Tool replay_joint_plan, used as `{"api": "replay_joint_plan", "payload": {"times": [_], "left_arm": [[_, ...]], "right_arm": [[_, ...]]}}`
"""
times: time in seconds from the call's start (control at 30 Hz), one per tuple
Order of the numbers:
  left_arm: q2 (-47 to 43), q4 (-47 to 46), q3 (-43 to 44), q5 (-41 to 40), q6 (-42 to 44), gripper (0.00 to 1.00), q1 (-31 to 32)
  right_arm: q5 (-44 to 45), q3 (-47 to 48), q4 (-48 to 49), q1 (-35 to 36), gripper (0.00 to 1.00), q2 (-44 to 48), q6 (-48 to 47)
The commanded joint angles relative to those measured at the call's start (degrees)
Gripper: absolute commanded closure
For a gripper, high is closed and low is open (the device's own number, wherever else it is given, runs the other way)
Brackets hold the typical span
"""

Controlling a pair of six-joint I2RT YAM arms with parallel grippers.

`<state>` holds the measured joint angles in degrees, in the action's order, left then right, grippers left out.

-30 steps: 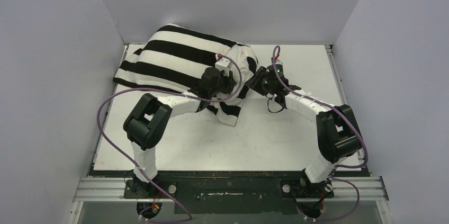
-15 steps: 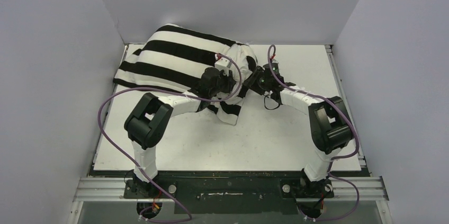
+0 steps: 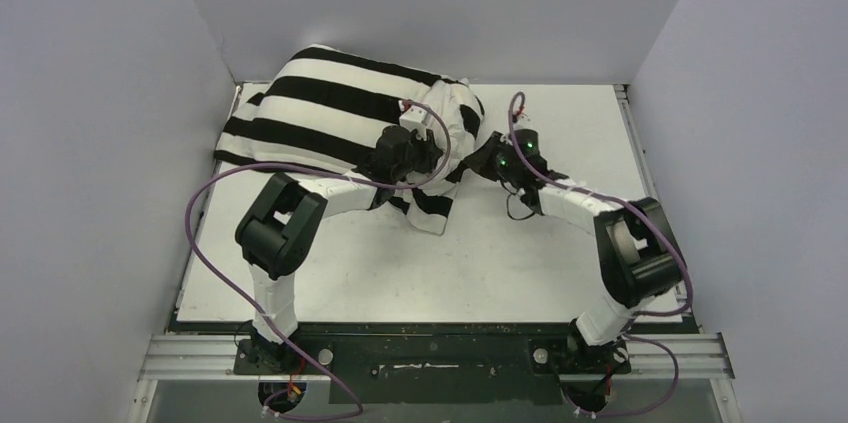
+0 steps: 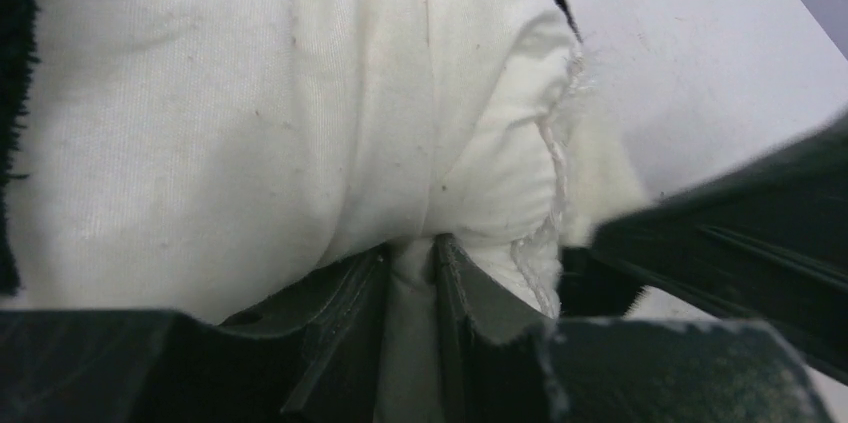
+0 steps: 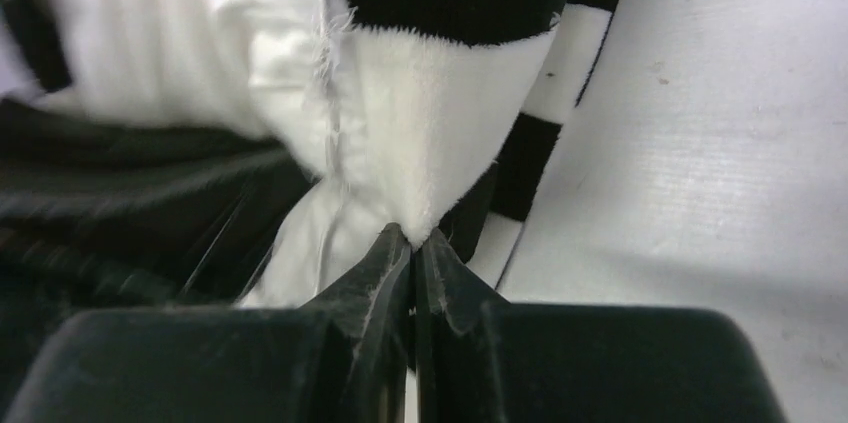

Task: Put the pillow into the pillowcase
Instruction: Stuff the pillow into the pillowcase.

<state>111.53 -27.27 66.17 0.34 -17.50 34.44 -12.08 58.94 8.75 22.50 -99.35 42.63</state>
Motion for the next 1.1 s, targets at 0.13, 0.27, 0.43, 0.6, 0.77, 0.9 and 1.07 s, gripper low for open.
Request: {"api": "replay_joint_plan", "payload": {"times": [0.13,0.27,0.43,0.6,0.77,0.9,1.07], "left_arm": [[3.8,-0.7,-1.8,-3.3,-1.8,0.77,-2.8],[4.6,-0.7,-0.8,-2.8,-3.1,0.77,-2.3],[7.2,-4.3,-2.3,-6.4,-4.7,0.79,0.2],[11.4,-11.9,-5.1,-8.2,-10.0,0.80,0.3],[15.0,-10.3,-3.3,-10.4,-11.1,0.80,0.2],[14.5,-11.9,-5.2,-9.1,-13.2,0.79,0.1],[9.7,-18.2,-10.9,-1.6,-18.1,0.78,-0.2]], "right_arm": [[-28.8,-16.3,48.6,-1.8,1.00,12.8,11.4],[-34.5,-15.7,53.5,-0.3,1.00,13.3,12.2],[-40.1,-12.2,54.9,-0.4,1.00,16.4,12.6],[-45.2,-9.7,75.3,-0.6,1.00,15.9,30.7],[-46.6,-10.1,87.5,-1.7,1.00,15.3,42.0],[-46.2,-15.4,86.9,-6.0,1.00,14.5,42.7],[-41.1,-21.0,57.3,-10.7,1.00,18.6,23.7]]}}
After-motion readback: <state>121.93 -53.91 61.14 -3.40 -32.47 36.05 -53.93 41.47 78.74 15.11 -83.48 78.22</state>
